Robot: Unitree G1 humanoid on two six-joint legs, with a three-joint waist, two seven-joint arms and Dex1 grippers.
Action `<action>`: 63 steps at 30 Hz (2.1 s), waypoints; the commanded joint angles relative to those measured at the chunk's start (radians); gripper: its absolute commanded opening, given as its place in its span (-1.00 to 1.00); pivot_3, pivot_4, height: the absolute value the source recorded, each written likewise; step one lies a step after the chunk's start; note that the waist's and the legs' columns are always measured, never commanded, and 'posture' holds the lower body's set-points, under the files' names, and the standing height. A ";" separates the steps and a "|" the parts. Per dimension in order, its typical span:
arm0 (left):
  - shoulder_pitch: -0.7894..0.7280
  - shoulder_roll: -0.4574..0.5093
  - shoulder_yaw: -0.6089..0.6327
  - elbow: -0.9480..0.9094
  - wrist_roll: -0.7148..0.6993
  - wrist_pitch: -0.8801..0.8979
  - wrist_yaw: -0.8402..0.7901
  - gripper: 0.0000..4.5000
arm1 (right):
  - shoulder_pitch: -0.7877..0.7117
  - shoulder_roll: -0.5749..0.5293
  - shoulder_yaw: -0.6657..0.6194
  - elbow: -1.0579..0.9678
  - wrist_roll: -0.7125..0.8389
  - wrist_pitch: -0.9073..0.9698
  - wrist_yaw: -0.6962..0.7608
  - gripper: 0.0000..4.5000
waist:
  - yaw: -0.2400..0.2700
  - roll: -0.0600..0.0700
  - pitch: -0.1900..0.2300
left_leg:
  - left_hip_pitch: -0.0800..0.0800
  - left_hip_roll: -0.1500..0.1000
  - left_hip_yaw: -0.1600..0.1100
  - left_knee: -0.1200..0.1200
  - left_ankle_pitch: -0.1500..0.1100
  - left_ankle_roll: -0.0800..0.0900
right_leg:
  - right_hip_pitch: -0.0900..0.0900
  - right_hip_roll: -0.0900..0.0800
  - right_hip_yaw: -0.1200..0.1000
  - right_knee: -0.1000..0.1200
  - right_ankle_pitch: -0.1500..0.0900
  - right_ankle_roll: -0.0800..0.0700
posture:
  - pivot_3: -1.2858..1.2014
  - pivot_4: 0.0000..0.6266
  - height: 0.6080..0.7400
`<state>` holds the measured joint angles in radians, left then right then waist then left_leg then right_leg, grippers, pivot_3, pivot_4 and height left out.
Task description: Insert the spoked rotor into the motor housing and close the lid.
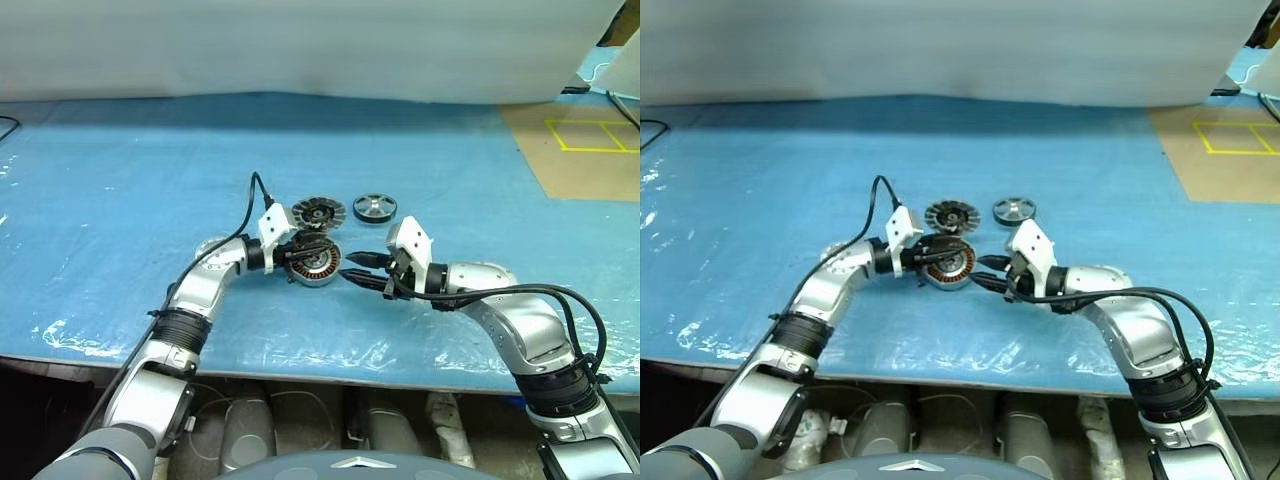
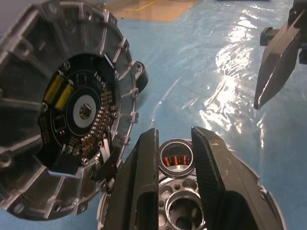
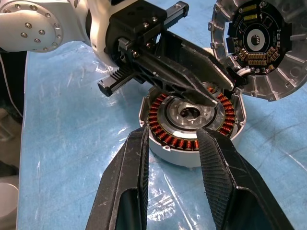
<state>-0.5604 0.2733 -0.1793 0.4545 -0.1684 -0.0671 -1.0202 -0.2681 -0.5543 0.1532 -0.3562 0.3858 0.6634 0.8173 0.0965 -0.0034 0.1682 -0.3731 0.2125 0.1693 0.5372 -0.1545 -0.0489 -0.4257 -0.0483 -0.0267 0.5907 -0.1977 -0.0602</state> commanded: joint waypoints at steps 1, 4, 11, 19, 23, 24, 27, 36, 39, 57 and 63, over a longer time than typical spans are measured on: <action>-0.002 0.015 0.007 -0.016 -0.014 -0.006 -0.034 -0.70 | 0.004 -0.006 -0.017 -0.044 0.012 0.001 -0.012 -0.28 | 0.000 0.000 0.000 | 0.000 0.000 0.000 0.000 0.000 0.000 | 0.000 0.000 0.000 0.000 0.000 0.000 | 0.03 -0.52 1.00; 0.014 0.036 0.009 -0.022 -0.023 -0.005 -0.071 -0.70 | 0.010 -0.008 -0.013 -0.049 0.012 0.004 -0.019 -0.28 | -0.001 0.000 0.000 | 0.000 0.000 0.000 0.000 0.000 0.000 | 0.000 0.000 0.000 0.000 0.000 0.000 | 0.03 -0.52 1.00; 0.015 0.024 -0.005 0.004 0.006 -0.059 -0.057 -0.70 | 0.008 -0.005 -0.003 -0.040 0.005 0.003 -0.028 -0.28 | 0.001 0.000 0.000 | 0.000 0.000 0.000 0.001 0.000 0.000 | 0.000 -0.001 0.000 0.001 0.000 0.000 | 0.03 -0.52 1.00; 0.018 0.017 -0.026 0.028 0.038 -0.091 -0.056 -0.70 | 0.012 -0.011 -0.001 -0.039 -0.001 0.005 -0.031 -0.28 | 0.000 0.000 0.000 | 0.001 0.000 0.000 0.001 0.000 0.000 | 0.000 -0.001 0.000 0.001 0.000 0.000 | 0.03 -0.52 1.00; 0.018 0.017 -0.027 0.061 0.062 -0.114 -0.032 -0.70 | 0.013 -0.008 -0.002 -0.040 -0.001 0.005 -0.034 -0.28 | 0.001 0.000 0.000 | 0.000 0.000 0.000 0.002 0.000 0.000 | 0.000 -0.001 0.000 0.001 0.000 0.000 | 0.03 -0.52 1.00; 0.018 0.018 -0.028 0.062 0.065 -0.114 -0.029 -0.70 | 0.013 -0.008 -0.002 -0.039 -0.002 0.005 -0.035 -0.28 | 0.001 0.000 0.000 | 0.001 0.000 0.000 0.002 0.000 0.000 | 0.001 -0.001 0.000 0.001 0.000 0.000 | 0.03 -0.52 1.00; 0.015 0.017 -0.022 0.069 0.072 -0.116 -0.012 -0.70 | 0.012 -0.008 0.000 -0.037 -0.004 0.003 -0.037 -0.28 | 0.001 0.000 0.000 | 0.001 0.000 0.000 0.002 0.000 0.000 | 0.001 -0.001 0.000 0.002 0.000 0.000 | 0.03 -0.52 1.00; 0.001 0.025 0.006 0.079 0.043 -0.107 -0.008 -0.70 | 0.013 -0.008 0.008 -0.032 -0.012 -0.002 -0.037 -0.28 | 0.001 0.000 0.000 | 0.003 0.000 0.000 0.004 0.000 0.000 | 0.003 -0.001 0.000 0.002 0.001 0.001 | 0.03 -0.52 1.00; 0.006 0.022 0.010 0.065 0.026 -0.093 -0.026 -0.70 | 0.015 -0.009 0.012 -0.031 -0.014 -0.004 -0.036 -0.28 | 0.001 0.000 0.000 | 0.002 0.000 0.000 0.004 0.000 0.000 | 0.003 -0.001 0.000 0.002 0.001 0.000 | 0.03 -0.52 1.00; 0.010 0.015 -0.008 0.079 0.057 -0.090 -0.007 -0.70 | 0.028 -0.006 0.024 -0.036 -0.027 -0.003 -0.038 -0.28 | 0.001 0.000 0.000 | 0.003 0.000 0.000 0.003 0.000 0.000 | 0.003 -0.001 0.000 0.002 0.001 0.000 | 0.03 -0.52 1.00; 0.011 0.024 -0.001 0.085 0.063 -0.095 0.009 -0.70 | 0.029 -0.005 0.023 -0.034 -0.030 -0.005 -0.039 -0.28 | 0.001 0.000 0.000 | 0.003 -0.001 0.000 0.004 0.000 0.001 | 0.003 -0.002 0.000 0.002 0.000 0.001 | 0.03 -0.52 1.00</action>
<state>-0.5488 0.2895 -0.1837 0.5360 -0.1168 -0.1572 -1.0185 -0.2370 -0.5594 0.1740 -0.3634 0.3542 0.6713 0.7805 0.0979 -0.0034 0.1681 -0.3699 0.2109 0.1693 0.5408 -0.1548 -0.0483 -0.4222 -0.0510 -0.0268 0.5926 -0.1975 -0.0582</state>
